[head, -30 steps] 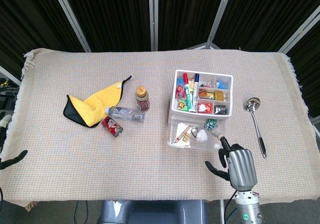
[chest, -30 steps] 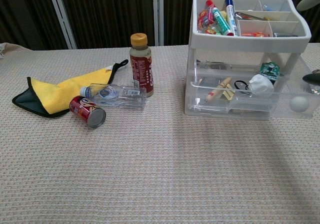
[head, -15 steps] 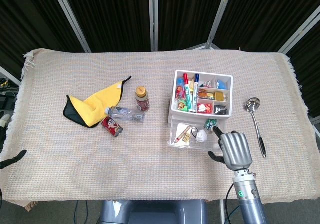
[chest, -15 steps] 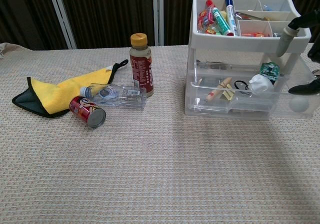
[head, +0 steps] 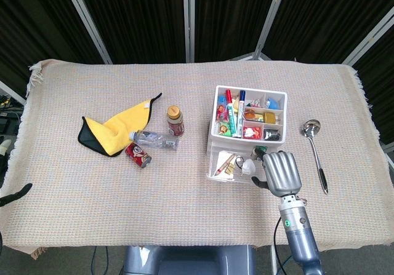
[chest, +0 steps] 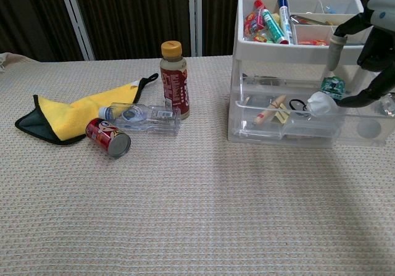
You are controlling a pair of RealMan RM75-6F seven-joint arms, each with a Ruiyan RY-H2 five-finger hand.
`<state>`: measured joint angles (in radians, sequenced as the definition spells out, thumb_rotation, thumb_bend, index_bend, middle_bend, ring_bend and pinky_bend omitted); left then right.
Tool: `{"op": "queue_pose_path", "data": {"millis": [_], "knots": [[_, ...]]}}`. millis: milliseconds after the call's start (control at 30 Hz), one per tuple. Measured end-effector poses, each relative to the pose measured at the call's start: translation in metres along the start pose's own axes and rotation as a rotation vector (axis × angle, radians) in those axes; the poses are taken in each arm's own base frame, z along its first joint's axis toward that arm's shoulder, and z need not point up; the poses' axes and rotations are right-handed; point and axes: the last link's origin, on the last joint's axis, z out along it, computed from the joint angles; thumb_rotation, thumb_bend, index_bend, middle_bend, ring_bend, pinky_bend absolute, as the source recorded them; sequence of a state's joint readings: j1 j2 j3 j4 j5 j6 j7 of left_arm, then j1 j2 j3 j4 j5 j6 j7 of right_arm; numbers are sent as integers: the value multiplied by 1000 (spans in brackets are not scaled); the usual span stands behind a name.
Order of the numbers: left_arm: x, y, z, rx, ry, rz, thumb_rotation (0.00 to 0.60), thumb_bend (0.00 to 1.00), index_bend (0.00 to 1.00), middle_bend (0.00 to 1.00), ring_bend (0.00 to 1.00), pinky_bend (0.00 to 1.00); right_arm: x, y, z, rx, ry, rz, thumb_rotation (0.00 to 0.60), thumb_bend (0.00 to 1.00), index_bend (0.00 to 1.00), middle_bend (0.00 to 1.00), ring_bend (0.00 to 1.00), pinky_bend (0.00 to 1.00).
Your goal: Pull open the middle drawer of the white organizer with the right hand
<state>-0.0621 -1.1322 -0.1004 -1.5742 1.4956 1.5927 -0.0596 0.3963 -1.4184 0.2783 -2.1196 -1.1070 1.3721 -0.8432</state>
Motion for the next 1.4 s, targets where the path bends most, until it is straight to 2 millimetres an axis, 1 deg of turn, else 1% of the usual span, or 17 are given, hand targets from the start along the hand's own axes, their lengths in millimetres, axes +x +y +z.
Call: {"op": "queue_pose_path", "data": {"millis": [200,400,467,767,1000,1233,1400], "knots": [[0,0,0,1,0,1,600,42,0,0,0,0,-5,-2,6,10,-14,-22,600,16,506,1000,998,634],[0,0,1,3,0,-1,600,42,0,0,0,0,-13,-2,13,23,-76,-27,600,16,489,1000,998,634],[0,-1,1,3,-2,-1,600,42,0,0,0,0,-14,-2,15,31,-82,-23,600,29,486,1000,998,634],[0,-1,2,5,-3,-5,600,42,0,0,0,0,-22,-5,19,44,-94,-31,600,153,492,1000,1000,634],[0,-1,1,3,-3,-7,600,42,0,0,0,0,-23,-7,20,41,-96,-37,600,264,541,1000,1000,634],[2,-1,1,2,1,-10,600,41,0,0,0,0,-24,-9,20,37,-96,-49,600,336,569,1000,1000,634],[2,-1,0,2,2,-14,600,42,0,0,0,0,-26,-10,18,33,-104,-54,600,360,581,1000,1000,634]]}}
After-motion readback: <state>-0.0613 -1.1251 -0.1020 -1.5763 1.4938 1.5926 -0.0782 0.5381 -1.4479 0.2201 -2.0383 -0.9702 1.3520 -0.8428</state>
